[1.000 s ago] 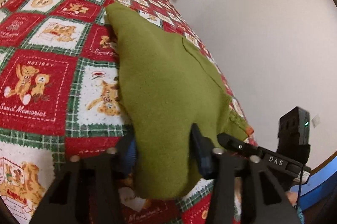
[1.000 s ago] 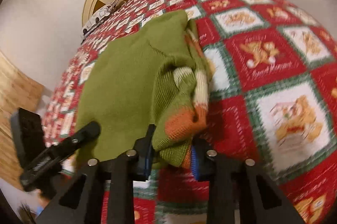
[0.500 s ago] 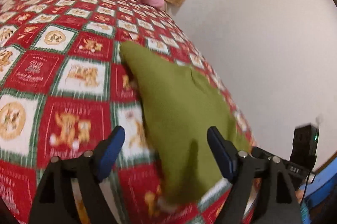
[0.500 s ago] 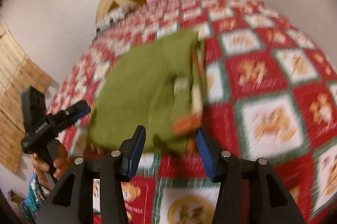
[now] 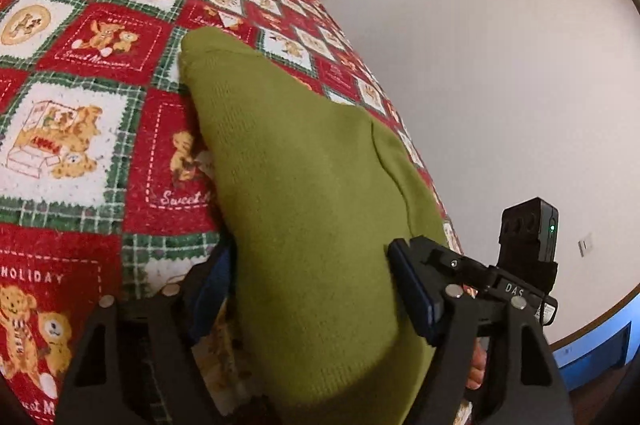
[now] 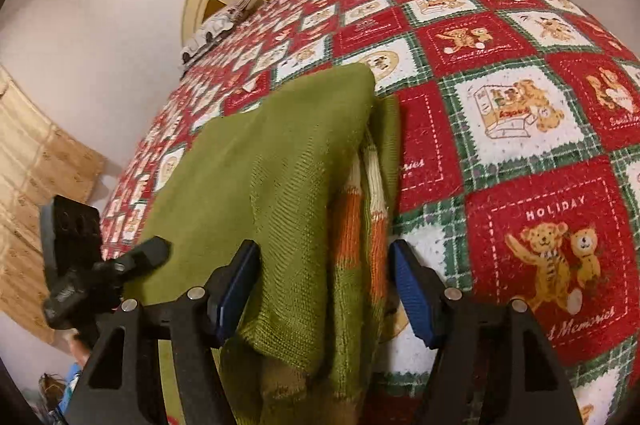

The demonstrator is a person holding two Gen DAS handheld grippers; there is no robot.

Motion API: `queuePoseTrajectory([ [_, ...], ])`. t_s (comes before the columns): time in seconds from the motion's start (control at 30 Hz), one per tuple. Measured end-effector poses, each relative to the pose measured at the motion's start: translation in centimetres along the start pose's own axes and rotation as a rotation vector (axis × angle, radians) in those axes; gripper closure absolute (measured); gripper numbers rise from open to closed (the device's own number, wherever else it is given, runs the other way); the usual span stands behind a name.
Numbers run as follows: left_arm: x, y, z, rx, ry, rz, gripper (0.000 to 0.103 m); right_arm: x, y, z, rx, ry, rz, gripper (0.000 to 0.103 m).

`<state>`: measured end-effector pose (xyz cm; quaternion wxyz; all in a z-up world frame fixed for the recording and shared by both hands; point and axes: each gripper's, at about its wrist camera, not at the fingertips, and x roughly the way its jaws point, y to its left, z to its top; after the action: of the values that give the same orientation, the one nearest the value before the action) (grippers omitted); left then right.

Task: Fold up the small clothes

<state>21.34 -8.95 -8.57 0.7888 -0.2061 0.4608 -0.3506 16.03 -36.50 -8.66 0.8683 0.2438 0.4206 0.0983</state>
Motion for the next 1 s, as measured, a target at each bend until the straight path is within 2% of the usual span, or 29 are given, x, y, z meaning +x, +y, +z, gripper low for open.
queuePoseTrajectory([
  [0.13, 0.0, -0.1, -0.2, -0.01, -0.014, 0.005, 0.034, -0.1, 0.7, -0.8, -0.009, 0.013, 0.02, 0.054],
  [0.17, 0.1, -0.1, -0.1, -0.007, -0.019, 0.008, 0.035, -0.1, 0.7, -0.9, -0.004, 0.007, 0.024, 0.056],
  [0.27, 0.2, -0.4, -0.3, 0.014, -0.041, 0.045, 0.047, 0.0, 0.5, -1.1, 0.016, -0.023, 0.016, 0.062],
  [0.33, 0.1, -1.3, -0.6, 0.064, -0.062, 0.098, 0.054, 0.2, 1.3, -1.1, 0.013, -0.047, -0.025, 0.067],
  [0.43, -0.4, -2.2, -0.9, 0.097, -0.073, 0.143, 0.059, 0.1, 4.2, -1.3, -0.067, -0.083, -0.159, 0.071],
  [0.5, -0.9, -2.3, -1.0, 0.08, -0.073, 0.149, 0.06, -0.6, 5.3, -1.5, -0.085, -0.106, -0.21, 0.072],
  [0.6, -1.9, -2.7, -1.6, 0.082, -0.071, 0.155, 0.061, -2.7, 7.0, -2.2, -0.092, -0.154, -0.229, 0.073],
  [1.0, -6.5, -8.7, -5.2, 0.228, -0.018, 0.236, 0.062, -11.3, 13.3, -7.3, -0.115, -0.252, -0.268, 0.073],
])
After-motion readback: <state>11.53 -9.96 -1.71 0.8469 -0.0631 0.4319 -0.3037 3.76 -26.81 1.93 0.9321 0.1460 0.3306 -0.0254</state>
